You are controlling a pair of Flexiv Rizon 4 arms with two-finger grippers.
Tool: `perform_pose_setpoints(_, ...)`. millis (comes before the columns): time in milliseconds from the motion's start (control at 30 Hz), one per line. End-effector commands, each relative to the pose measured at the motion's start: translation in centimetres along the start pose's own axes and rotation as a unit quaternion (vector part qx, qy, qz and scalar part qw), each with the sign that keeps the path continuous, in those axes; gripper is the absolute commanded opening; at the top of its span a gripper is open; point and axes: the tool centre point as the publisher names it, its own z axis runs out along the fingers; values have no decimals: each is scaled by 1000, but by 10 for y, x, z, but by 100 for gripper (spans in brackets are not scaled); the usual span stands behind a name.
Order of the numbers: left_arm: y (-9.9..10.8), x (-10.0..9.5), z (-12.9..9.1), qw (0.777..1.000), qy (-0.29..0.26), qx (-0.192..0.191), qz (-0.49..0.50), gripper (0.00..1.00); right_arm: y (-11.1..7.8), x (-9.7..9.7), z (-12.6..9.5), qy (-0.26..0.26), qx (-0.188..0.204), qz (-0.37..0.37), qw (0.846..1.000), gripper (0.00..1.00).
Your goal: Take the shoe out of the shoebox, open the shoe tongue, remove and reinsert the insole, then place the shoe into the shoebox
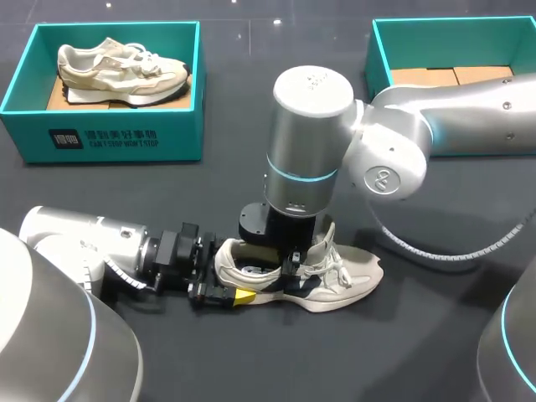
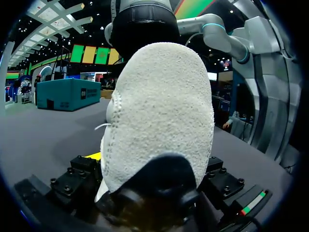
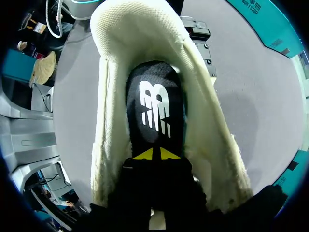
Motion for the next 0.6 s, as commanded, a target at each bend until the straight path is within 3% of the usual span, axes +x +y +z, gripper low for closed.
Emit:
perform_pose_setpoints(33,-1,-1,0,1000,-1,0,-1,0,3,1,43,12,-3,-5,1000,0)
perform_pose_setpoints(600,-1,-1,0,1000,-1,0,-1,0,-15,4,-6,-57,-84,-53,993,0)
